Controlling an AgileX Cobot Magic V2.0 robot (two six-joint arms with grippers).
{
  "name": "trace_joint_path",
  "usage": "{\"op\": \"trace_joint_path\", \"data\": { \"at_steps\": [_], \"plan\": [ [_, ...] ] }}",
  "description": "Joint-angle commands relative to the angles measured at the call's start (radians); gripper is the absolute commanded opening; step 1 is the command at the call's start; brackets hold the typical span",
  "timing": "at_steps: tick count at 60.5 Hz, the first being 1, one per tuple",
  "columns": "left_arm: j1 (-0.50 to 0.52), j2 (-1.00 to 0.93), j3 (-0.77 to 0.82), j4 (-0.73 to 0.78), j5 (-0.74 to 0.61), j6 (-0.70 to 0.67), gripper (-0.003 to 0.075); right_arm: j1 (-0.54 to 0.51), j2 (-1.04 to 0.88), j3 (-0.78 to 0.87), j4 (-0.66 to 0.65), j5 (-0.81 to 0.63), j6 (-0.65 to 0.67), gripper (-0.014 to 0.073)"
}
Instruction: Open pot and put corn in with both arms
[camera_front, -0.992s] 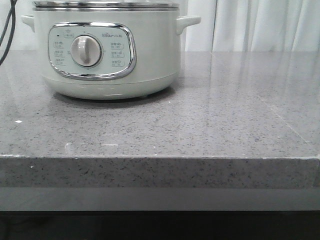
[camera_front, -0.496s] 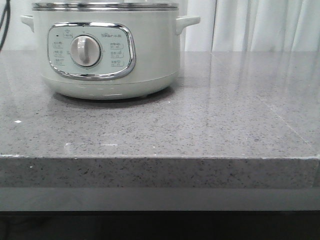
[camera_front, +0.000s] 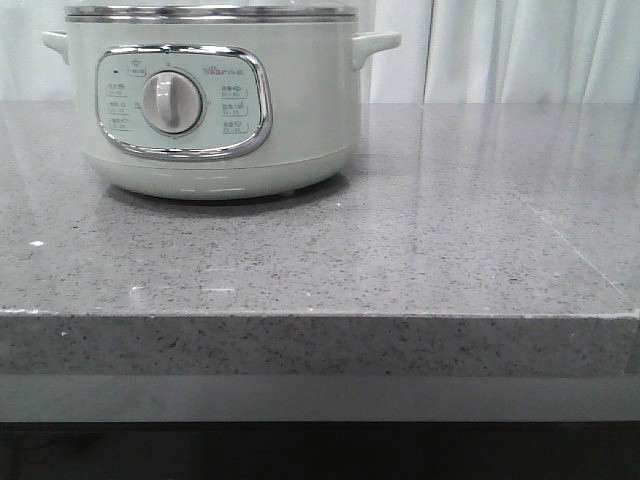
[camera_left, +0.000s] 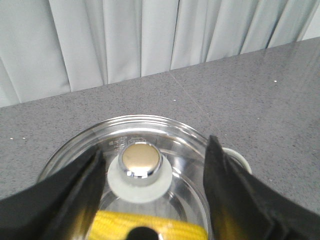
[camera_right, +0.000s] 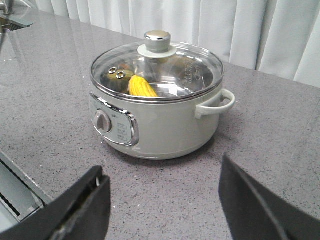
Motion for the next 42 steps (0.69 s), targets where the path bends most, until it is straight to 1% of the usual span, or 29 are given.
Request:
{"op": "trace_joint_path", "data": {
  "at_steps": [1,11,28,42],
  "plan": [
    [-0.002,-0.101,0.038,-0.001,-0.049,0.032,0.0430,-0.001,-0.001,-0.028,-0.004,-0.083,-0.002,0.0489],
    [-0.002,-0.270,0.224,-0.001,-0.060,0.034,0.0430,-0.001,-0.001,-0.028,-0.004,-0.083,-0.002,0.0489],
    [-0.002,-0.497,0.509,-0.001,-0.105,0.034,0.0430,-0.001,-0.001,-0.028,-0.004,-0.076,-0.002,0.0489],
    [-0.002,-0.611,0.637,-0.001,-0.119,0.034,0.0429,-0.001,-0.001,-0.028,-0.004,-0.069,-0.002,0.0489]
  ]
}}
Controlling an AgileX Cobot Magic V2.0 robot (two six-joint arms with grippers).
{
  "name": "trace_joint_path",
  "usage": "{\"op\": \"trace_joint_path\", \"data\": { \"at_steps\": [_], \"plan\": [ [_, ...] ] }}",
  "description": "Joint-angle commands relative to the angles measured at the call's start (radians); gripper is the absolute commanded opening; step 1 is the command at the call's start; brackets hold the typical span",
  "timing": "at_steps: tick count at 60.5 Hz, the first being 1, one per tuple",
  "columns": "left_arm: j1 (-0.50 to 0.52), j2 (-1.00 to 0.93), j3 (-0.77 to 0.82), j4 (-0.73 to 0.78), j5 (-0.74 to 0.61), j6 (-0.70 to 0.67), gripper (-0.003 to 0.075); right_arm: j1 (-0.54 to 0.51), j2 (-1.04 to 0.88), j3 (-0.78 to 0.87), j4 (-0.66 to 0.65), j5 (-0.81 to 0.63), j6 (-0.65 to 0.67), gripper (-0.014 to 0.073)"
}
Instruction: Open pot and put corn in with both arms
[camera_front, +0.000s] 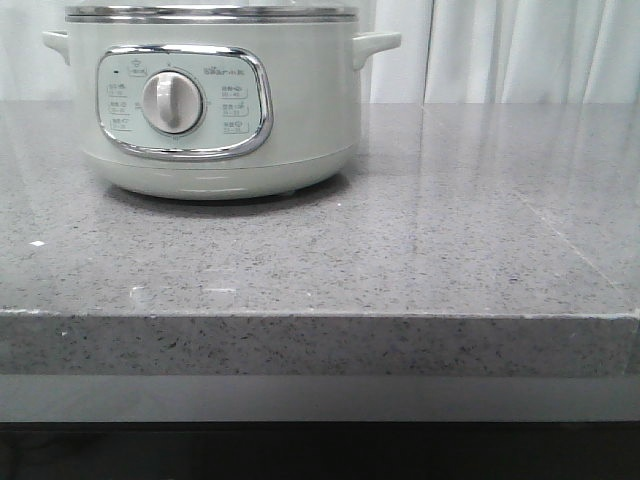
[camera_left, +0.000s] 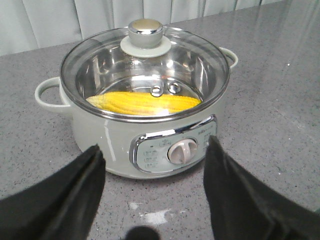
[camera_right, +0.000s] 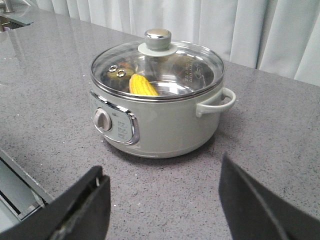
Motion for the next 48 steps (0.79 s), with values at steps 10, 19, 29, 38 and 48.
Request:
{"op": "trace_joint_path", "data": {
  "at_steps": [10,19,29,38,48],
  "plan": [
    [-0.004,-0.039,0.017,-0.004,-0.103,0.001,0.0341,-0.001,-0.001,-0.028,-0.004,-0.072,-0.002,0.0372],
    [-0.004,-0.039,0.017,-0.004,-0.119,0.001,0.0171,-0.001,-0.001,-0.028,-0.004,-0.067,-0.002,0.0129],
    [-0.004,-0.039,0.022,-0.004,-0.121,0.001,0.0003,-0.001,-0.001,-0.028,-0.004,-0.064,-0.002,-0.0046],
    [-0.004,-0.039,0.025,-0.006,-0.123,0.001,-0.0020,-0.001,-0.001,-0.028,-0.004,-0.064,-0.002,-0.0067],
    [-0.004,-0.039,0.025,-0.006,-0.123,0.001,-0.0020,-0.001,-0.001,-0.028,-0.004,-0.064,-0.002,-0.0067]
  ]
}}
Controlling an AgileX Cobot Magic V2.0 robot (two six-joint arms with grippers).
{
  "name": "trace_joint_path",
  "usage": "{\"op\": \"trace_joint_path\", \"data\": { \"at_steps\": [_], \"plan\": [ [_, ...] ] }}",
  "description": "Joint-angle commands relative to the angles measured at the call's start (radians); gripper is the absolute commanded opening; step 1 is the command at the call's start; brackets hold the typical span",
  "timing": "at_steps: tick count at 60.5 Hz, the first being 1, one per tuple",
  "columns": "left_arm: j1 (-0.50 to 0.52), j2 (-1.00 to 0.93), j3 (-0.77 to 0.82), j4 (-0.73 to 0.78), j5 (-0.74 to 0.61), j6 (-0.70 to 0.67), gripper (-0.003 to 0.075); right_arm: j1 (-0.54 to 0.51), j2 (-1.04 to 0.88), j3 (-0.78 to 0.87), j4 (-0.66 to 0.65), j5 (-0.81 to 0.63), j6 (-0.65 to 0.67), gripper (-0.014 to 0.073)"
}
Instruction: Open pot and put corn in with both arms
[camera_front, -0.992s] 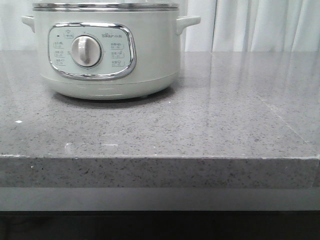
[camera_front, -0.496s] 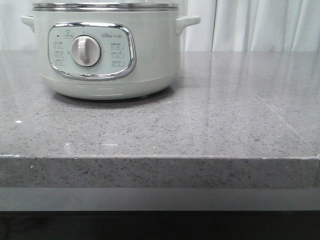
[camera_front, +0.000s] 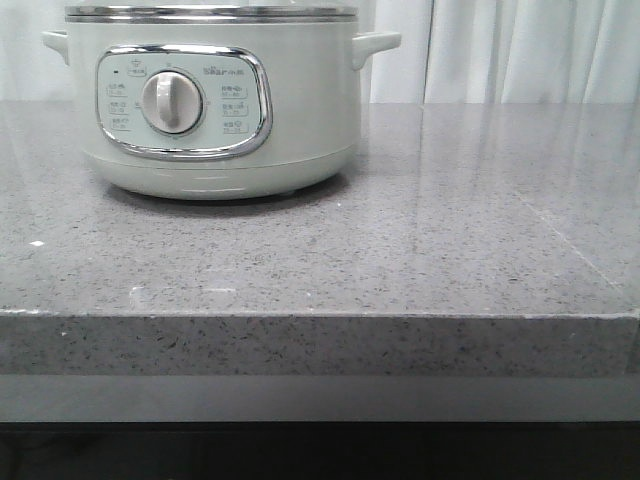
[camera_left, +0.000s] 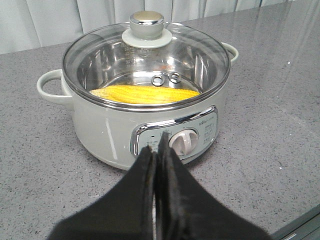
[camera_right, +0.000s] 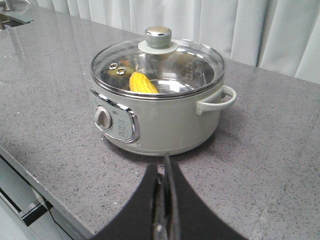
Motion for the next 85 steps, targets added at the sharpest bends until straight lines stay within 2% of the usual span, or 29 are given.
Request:
{"op": "trace_joint_path", "data": {
  "at_steps": [1,17,24,31,37,49,61,71,85],
  "plan": [
    [-0.004,-0.003,-0.028,-0.006,-0.086,0.001,-0.0020,-0.001,-0.001,-0.028,-0.004,-0.071,-0.002,-0.0067],
    [-0.008,-0.015,-0.026,-0.006,-0.089,0.001,-0.0020,-0.001,-0.001,-0.028,-0.004,-0.071,-0.002,-0.0067],
    [0.058,-0.066,0.005,0.018,-0.089,0.001,-0.0020,-0.001,-0.001,-0.028,-0.004,-0.072,-0.002,-0.0067],
    [0.166,-0.162,0.119,0.014,-0.149,0.001,-0.0020,-0.001,-0.001,-0.028,-0.004,-0.072,-0.002,-0.0067],
    [0.244,-0.260,0.264,0.014,-0.266,-0.001,-0.0020,-0.001,-0.001,-0.028,-0.004,-0.072,-0.002,-0.0067],
    [0.344,-0.460,0.514,-0.030,-0.429,-0.001,-0.0020,-0.001,-0.001,-0.028,-0.004,-0.072,-0.002,-0.0067],
    [0.401,-0.614,0.704,-0.092,-0.534,-0.001,-0.0020,-0.001,-0.001,-0.028,-0.004,-0.072,-0.002,-0.0067],
    [0.405,-0.709,0.808,-0.099,-0.614,-0.001,-0.0020,-0.001,-0.001,-0.028,-0.004,-0.072,-0.002,-0.0067],
    [0.407,-0.720,0.809,-0.099,-0.601,-0.001,-0.0020,-0.001,-0.001,-0.028,-0.004,-0.072,-0.002,-0.0067]
  ]
}}
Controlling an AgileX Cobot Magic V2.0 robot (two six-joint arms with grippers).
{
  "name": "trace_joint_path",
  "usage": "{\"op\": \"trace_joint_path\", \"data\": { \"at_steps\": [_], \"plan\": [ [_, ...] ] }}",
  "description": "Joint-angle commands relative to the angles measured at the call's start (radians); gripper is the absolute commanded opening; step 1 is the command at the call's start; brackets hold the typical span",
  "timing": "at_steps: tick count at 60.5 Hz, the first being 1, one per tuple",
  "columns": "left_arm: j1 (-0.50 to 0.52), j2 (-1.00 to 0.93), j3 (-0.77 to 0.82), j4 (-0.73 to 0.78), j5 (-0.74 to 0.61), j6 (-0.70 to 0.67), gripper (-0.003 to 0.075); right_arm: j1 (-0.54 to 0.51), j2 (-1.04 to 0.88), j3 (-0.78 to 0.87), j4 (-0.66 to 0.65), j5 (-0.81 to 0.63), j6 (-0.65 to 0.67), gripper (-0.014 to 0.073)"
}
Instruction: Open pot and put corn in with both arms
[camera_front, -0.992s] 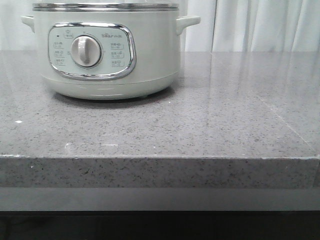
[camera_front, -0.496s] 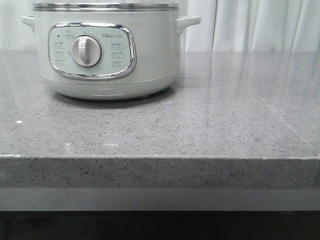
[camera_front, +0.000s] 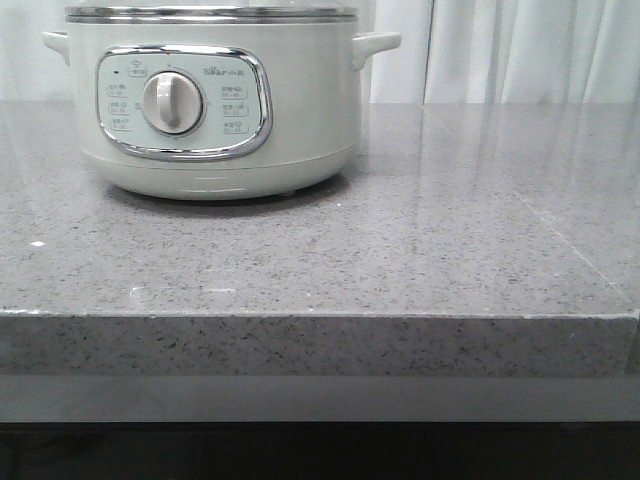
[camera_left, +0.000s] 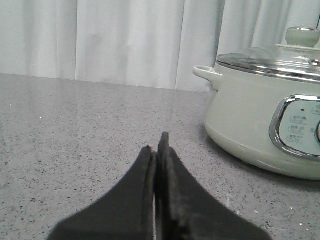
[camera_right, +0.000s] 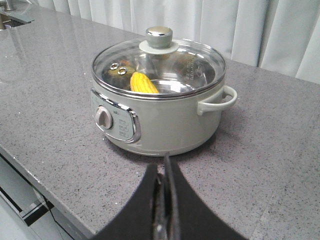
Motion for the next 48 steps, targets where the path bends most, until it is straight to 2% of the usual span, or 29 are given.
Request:
{"op": "trace_joint_path", "data": {
  "at_steps": [1,14,48],
  "plan": [
    [0.005,-0.023,0.005,-0.011,-0.086,-0.002,-0.0020,-0.001,-0.001,-0.028,-0.004,-0.072,-0.002,-0.0067],
    [0.034,-0.023,0.005,-0.011,-0.086,-0.002,-0.0020,-0.001,-0.001,-0.028,-0.004,-0.072,-0.002,-0.0067],
    [0.030,-0.022,0.005,-0.011,-0.076,-0.002,-0.0020,-0.001,-0.001,-0.028,-0.004,-0.072,-0.002,-0.0067]
  ]
}}
